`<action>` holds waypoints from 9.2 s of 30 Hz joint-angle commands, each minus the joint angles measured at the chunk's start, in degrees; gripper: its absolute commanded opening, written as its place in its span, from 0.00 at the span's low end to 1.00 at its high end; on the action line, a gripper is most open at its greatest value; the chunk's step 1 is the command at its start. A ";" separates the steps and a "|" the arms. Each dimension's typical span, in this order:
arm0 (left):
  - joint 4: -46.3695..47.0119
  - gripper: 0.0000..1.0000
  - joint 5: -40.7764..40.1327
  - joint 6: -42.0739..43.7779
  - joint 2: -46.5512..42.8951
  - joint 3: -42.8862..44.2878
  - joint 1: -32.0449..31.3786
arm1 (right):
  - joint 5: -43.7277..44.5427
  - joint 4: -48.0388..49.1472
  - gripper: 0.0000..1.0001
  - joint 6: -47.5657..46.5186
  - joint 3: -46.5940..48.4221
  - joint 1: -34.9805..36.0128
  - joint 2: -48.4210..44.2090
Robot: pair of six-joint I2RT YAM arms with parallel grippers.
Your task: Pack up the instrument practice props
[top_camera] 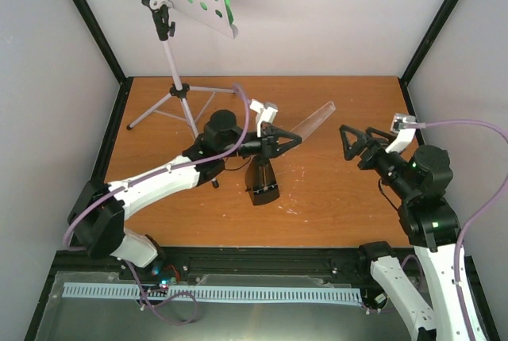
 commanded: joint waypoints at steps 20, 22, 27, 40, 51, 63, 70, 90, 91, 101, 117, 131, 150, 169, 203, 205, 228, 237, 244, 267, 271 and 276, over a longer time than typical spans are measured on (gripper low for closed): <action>22.11 0.00 15.63 -21.65 -7.90 -6.83 0.98 | -38.25 30.49 0.87 16.74 -5.06 1.12 9.78; 21.93 0.00 15.60 -21.61 -7.64 -6.49 0.98 | -37.66 30.27 0.84 16.23 -5.46 2.53 9.79; 21.75 0.00 15.95 -21.76 -7.12 -6.02 0.98 | -36.13 29.69 0.76 15.19 -6.58 3.43 9.09; 19.97 0.13 15.10 -20.45 -7.08 -6.20 0.98 | -34.47 30.25 0.57 13.29 -8.83 4.14 7.61; -2.62 0.97 -0.53 -10.44 -19.11 -14.89 3.11 | -16.70 21.48 0.54 -5.58 -21.10 11.84 -0.04; -36.33 1.00 6.27 10.72 -18.29 -1.22 23.70 | 30.16 32.86 0.53 -15.52 -28.03 47.14 8.04; -30.40 0.99 -6.80 15.52 -18.54 -4.16 23.91 | 46.18 42.13 0.53 -13.47 -27.79 55.44 17.17; -27.84 0.99 -10.81 21.04 -21.26 -8.59 24.95 | 59.75 47.05 0.52 -4.83 -22.67 64.22 36.98; -27.73 0.99 -10.88 21.04 -21.61 -8.85 24.92 | 59.70 46.97 0.52 -4.74 -22.57 64.22 37.33; -27.29 0.99 -9.37 20.66 -23.09 -9.80 24.88 | 62.15 50.10 0.52 -4.28 -22.97 64.06 39.88; -26.50 1.00 -7.04 20.42 -21.72 -10.16 24.88 | 58.66 50.93 0.52 -2.57 -23.35 61.63 43.54; -26.02 0.99 -5.20 21.04 -21.31 -10.32 24.88 | 55.36 52.30 0.54 -4.66 -24.25 59.03 45.38; -24.61 0.98 5.83 22.13 -16.57 -10.07 22.42 | 48.42 57.74 0.59 -12.14 -27.72 57.56 46.61; -24.97 0.50 14.73 21.10 -6.08 -8.05 18.29 | 41.46 58.08 0.63 -13.81 -29.24 55.70 46.64; -30.47 1.00 -6.07 33.21 -13.54 -7.70 10.65 | 33.36 27.46 1.00 -15.80 -35.74 43.68 0.58; -31.19 1.00 -8.85 34.68 -11.97 -7.17 8.32 | 32.10 26.21 1.00 -15.07 -36.89 41.34 -2.64; -33.63 0.57 -18.73 37.21 -7.80 -7.12 2.82 | 30.81 25.97 1.00 -11.11 -42.06 39.96 -8.92; -34.71 0.49 -22.26 36.44 -7.70 -6.70 2.66 | 31.84 25.58 1.00 -10.90 -42.81 39.94 -9.75; -37.39 0.48 -31.14 25.53 -7.96 -6.19 2.64 | 35.45 22.49 1.00 -6.10 -41.09 39.95 -7.89; -34.53 0.99 -32.67 6.27 -14.20 -6.75 -6.78 | 29.55 14.53 1.00 -1.45 -40.50 39.96 -10.26; -38.15 0.99 -30.97 10.77 -20.35 -5.71 -3.59 | 28.52 14.31 1.00 -0.78 -40.71 39.96 -8.10; -41.21 0.99 -18.41 18.38 -22.97 -5.10 13.40 | 24.81 17.85 1.00 -0.40 -40.00 40.78 3.04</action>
